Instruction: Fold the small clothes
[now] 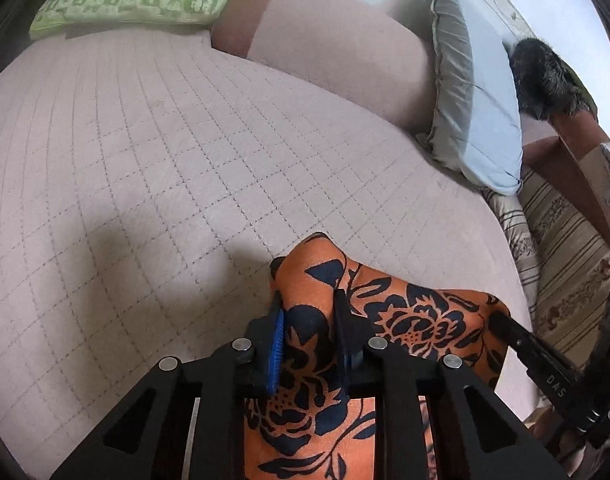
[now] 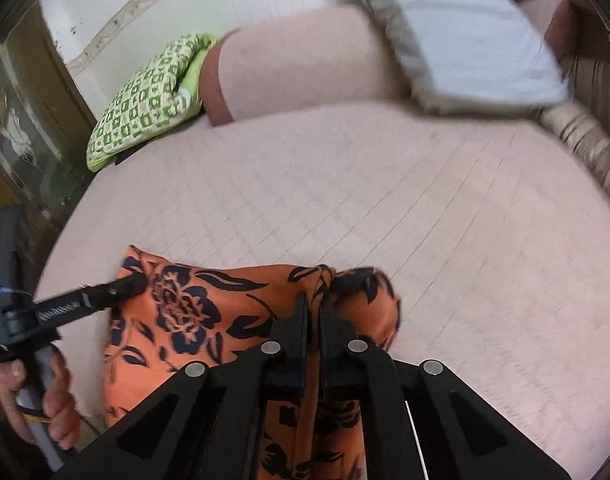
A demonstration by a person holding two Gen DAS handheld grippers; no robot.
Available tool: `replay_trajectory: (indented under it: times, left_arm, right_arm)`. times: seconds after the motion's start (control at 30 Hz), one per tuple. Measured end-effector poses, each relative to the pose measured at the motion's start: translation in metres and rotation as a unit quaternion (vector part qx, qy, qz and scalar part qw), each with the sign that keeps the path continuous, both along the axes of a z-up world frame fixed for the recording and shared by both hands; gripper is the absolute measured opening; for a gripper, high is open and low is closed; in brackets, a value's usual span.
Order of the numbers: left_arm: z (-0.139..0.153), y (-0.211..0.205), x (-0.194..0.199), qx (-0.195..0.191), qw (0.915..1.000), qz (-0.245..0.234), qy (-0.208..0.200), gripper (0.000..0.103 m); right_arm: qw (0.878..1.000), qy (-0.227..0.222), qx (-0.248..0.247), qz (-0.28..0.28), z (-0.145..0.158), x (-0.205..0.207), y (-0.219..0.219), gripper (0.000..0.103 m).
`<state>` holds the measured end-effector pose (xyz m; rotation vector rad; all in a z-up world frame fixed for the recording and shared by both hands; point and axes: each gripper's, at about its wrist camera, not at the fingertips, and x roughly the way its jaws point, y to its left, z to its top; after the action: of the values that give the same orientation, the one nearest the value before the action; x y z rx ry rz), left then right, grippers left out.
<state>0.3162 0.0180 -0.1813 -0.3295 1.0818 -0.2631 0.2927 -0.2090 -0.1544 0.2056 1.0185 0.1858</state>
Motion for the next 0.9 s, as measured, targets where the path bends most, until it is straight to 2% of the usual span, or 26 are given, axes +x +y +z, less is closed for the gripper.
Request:
replay_trajectory:
  times: [0.03, 0.07, 0.13, 0.2, 0.27, 0.37, 0.53, 0.6, 0.63, 0.67, 0.73, 0.77, 0.87, 0.9]
  left_arm:
    - [-0.013, -0.004, 0.006, 0.025, 0.9996, -0.001, 0.014, 0.023]
    - [-0.020, -0.006, 0.006, 0.035, 0.9992, 0.000, 0.017, 0.026]
    - [-0.017, -0.010, 0.004, 0.050, 0.9987, -0.007, 0.002, 0.034]
    - [-0.005, -0.006, -0.005, 0.051, 0.9987, -0.006, -0.006, 0.045]
    - [0.005, 0.000, -0.022, 0.047, 0.9987, -0.006, -0.018, 0.050]
    - [0.007, 0.009, -0.042, 0.039, 0.9990, -0.007, -0.019, 0.051]
    - [-0.010, 0.013, -0.072, 0.020, 0.9998, -0.003, 0.007, 0.052]
    - [-0.017, 0.017, -0.080, -0.010, 0.9998, 0.011, 0.012, 0.052]
    - [-0.019, 0.018, -0.082, -0.026, 0.9994, 0.017, 0.018, 0.052]
    - [-0.021, 0.022, -0.083, -0.037, 0.9987, 0.025, 0.024, 0.051]
    - [-0.022, 0.024, -0.084, -0.031, 0.9988, 0.024, 0.028, 0.045]
    - [-0.017, 0.019, -0.085, -0.015, 0.9995, 0.016, 0.022, 0.040]
    - [-0.015, 0.006, -0.085, 0.038, 0.9992, 0.006, 0.014, 0.041]
    - [-0.019, 0.001, -0.085, 0.059, 0.9982, 0.002, 0.014, 0.045]
  right_arm:
    - [1.000, 0.007, -0.014, 0.001, -0.007, 0.004, 0.002, 0.004]
    - [0.999, 0.033, -0.021, 0.004, -0.023, 0.012, 0.005, 0.004]
    - [0.998, 0.067, -0.017, 0.000, -0.047, 0.022, 0.007, 0.005]
    - [0.998, 0.060, -0.017, 0.000, -0.041, 0.020, 0.005, 0.007]
    - [0.999, 0.051, 0.002, -0.009, -0.025, 0.011, 0.000, 0.022]
    - [0.998, 0.040, 0.053, -0.010, -0.004, -0.016, -0.010, 0.035]
    - [0.995, 0.070, 0.066, 0.004, -0.012, -0.046, -0.003, 0.035]
    - [0.995, 0.082, 0.052, 0.006, -0.022, -0.050, 0.001, 0.035]
    - [0.995, 0.086, 0.048, 0.004, -0.027, -0.052, 0.003, 0.028]
    - [0.995, 0.088, 0.048, 0.008, -0.031, -0.052, 0.005, 0.007]
    - [0.995, 0.090, 0.047, 0.001, -0.031, -0.056, 0.004, 0.005]
    - [0.996, 0.078, 0.046, -0.008, -0.023, -0.059, 0.001, 0.005]
    - [0.997, 0.074, 0.000, -0.009, -0.017, -0.065, 0.005, 0.004]
    - [0.997, 0.081, -0.011, -0.009, -0.023, -0.065, 0.007, 0.004]
